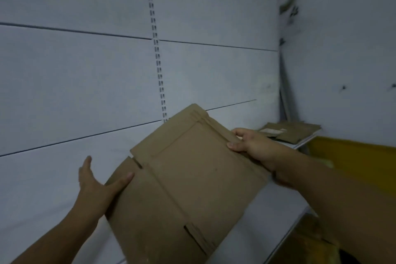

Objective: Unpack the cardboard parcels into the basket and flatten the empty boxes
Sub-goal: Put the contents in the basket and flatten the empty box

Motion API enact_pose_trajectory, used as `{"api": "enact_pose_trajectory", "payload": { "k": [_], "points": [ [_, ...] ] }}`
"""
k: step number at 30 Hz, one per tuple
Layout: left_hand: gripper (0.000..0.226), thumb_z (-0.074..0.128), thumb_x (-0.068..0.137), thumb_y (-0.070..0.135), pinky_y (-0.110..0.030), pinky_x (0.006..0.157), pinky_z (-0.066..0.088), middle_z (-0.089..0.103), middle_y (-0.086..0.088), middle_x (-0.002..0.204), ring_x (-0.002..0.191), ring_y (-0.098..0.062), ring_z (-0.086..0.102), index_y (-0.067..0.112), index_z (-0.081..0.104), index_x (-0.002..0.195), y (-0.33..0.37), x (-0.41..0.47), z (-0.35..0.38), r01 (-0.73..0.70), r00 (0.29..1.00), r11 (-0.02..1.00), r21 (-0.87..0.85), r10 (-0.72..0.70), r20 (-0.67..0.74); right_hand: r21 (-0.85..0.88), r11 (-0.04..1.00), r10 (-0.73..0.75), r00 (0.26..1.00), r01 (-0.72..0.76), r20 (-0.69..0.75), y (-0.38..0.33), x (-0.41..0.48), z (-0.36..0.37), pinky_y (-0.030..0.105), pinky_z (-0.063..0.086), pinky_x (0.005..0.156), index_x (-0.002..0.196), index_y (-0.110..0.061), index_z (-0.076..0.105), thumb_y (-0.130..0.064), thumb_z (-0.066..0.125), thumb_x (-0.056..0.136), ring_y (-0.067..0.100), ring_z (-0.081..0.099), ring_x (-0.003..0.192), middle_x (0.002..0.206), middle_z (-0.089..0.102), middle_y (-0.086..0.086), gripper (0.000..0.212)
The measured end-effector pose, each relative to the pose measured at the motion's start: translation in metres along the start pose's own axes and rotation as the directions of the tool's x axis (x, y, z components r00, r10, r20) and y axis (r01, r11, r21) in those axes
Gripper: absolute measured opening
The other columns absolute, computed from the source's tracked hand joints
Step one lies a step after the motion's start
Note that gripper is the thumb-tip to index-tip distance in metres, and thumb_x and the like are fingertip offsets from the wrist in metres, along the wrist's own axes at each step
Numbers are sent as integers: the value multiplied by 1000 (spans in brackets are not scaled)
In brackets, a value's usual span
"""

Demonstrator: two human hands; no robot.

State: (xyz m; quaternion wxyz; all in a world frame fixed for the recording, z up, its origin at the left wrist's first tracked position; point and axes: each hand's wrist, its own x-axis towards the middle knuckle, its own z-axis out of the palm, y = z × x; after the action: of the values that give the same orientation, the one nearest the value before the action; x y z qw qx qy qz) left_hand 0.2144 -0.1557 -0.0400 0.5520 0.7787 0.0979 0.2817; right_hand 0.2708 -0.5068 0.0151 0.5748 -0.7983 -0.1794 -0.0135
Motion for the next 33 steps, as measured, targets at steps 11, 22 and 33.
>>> {"api": "enact_pose_trajectory", "payload": {
  "k": [11,22,33],
  "points": [
    [72,66,73,7,-41,64,58,65,-13,118,96,-31,68,18,35,138,94,-109,225,554,618,724,-410,-29,786,181,962,270,808,-204,-524,105,-158,-218,43,54,74,102,-12,62,-25,61,89,30,67,86,96,70,10,18],
    [41,59,86,2,-39,65,56,69,-17,107,93,-35,67,11,54,125,80,-91,417,607,450,752,-255,-62,891,154,896,409,640,-416,-651,166,-164,-295,37,52,66,98,-26,62,-31,59,89,25,69,81,94,70,2,11],
    [50,64,83,8,-57,94,45,60,-22,122,107,-42,59,8,50,131,76,-65,582,583,283,809,-71,-120,952,95,833,452,571,-545,-686,224,-146,-386,41,54,77,107,-26,58,-35,61,88,25,66,88,103,66,1,22]
  ]
}}
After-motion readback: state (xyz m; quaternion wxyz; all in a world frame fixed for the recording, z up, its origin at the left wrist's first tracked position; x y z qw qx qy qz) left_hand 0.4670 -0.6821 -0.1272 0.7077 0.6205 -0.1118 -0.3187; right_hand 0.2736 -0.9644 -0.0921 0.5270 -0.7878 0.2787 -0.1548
